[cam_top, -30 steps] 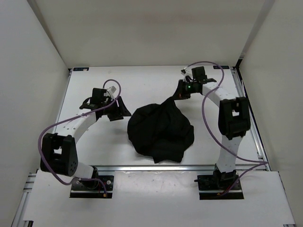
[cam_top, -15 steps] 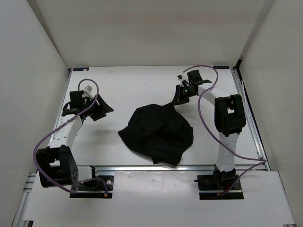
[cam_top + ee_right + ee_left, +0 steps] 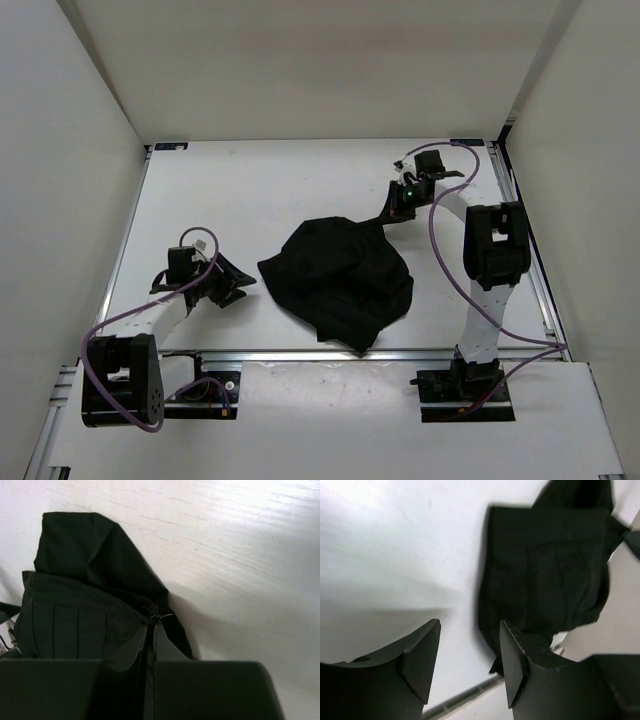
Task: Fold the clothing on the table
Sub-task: Flatten the skirt out
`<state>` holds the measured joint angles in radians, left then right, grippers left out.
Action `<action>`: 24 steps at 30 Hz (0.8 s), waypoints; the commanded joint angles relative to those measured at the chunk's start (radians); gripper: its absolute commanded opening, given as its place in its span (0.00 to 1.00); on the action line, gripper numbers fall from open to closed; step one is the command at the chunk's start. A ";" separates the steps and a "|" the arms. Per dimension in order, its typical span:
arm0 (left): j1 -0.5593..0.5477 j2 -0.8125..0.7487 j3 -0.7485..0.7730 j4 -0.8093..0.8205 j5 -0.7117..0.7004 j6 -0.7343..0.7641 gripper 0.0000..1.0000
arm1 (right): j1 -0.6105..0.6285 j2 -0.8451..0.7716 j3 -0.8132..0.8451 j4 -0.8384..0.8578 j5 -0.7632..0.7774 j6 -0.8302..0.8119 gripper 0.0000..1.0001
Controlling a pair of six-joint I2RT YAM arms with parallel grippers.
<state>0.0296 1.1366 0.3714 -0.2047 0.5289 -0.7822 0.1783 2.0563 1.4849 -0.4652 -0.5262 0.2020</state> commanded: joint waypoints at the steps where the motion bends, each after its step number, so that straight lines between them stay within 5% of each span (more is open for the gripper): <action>1: 0.024 -0.018 -0.008 0.143 -0.055 -0.066 0.61 | 0.013 -0.061 -0.015 0.008 -0.026 0.000 0.00; 7: 0.009 0.081 -0.026 0.342 -0.093 -0.150 0.61 | 0.012 -0.087 -0.054 0.011 -0.029 0.005 0.00; 24: -0.128 0.236 -0.003 0.493 -0.230 -0.247 0.54 | 0.006 -0.171 -0.135 0.019 -0.011 0.016 0.00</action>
<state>-0.0780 1.3666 0.3492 0.2420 0.3489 -1.0096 0.1860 1.9404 1.3746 -0.4534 -0.5323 0.2096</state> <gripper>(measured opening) 0.550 0.024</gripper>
